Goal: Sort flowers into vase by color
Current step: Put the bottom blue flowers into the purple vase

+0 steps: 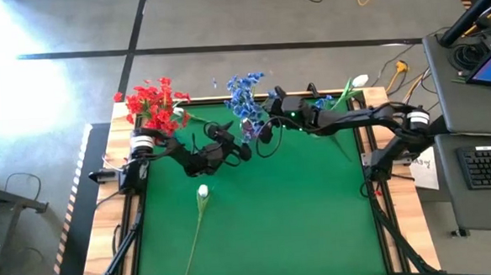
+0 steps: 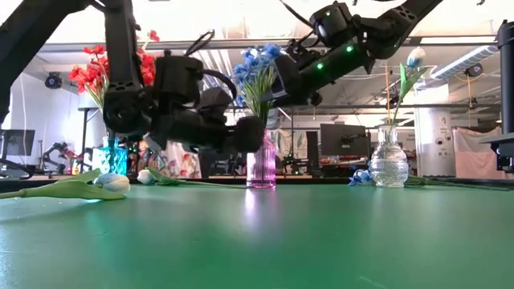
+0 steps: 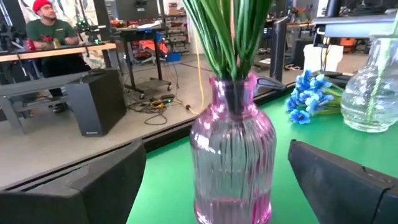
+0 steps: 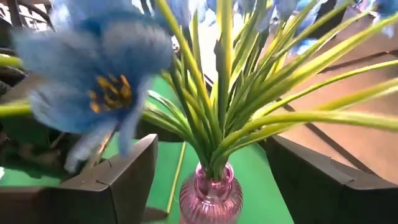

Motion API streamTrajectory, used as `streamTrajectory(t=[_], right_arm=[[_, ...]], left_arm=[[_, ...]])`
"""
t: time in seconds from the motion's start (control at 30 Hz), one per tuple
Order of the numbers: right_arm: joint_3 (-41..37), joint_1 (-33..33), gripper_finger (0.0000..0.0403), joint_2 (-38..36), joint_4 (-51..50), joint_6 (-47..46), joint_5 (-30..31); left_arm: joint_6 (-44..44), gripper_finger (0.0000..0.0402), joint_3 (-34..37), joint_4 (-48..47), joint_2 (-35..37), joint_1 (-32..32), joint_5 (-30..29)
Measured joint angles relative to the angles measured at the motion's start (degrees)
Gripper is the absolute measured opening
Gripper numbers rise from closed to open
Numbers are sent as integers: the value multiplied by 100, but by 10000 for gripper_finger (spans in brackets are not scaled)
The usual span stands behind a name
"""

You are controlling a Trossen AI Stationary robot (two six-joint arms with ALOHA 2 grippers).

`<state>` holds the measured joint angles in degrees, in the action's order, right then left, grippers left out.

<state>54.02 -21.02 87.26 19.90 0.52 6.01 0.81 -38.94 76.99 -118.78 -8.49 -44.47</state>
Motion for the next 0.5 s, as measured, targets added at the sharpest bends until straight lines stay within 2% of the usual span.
streamTrajectory(t=[0.17,0.27,0.37,0.5], right_arm=[[0,0,298,-311,-554,-104,1],[0,2,299,-489,-813,-169,1],[0,1,299,-649,-1098,-248,0],[-2,2,299,-898,-1607,-379,1]], left_arm=[[31,376,242,-105,446,157,2],[30,376,315,-525,729,290,82],[181,376,285,-1247,1019,385,615],[714,376,124,-2318,1310,469,1613]])
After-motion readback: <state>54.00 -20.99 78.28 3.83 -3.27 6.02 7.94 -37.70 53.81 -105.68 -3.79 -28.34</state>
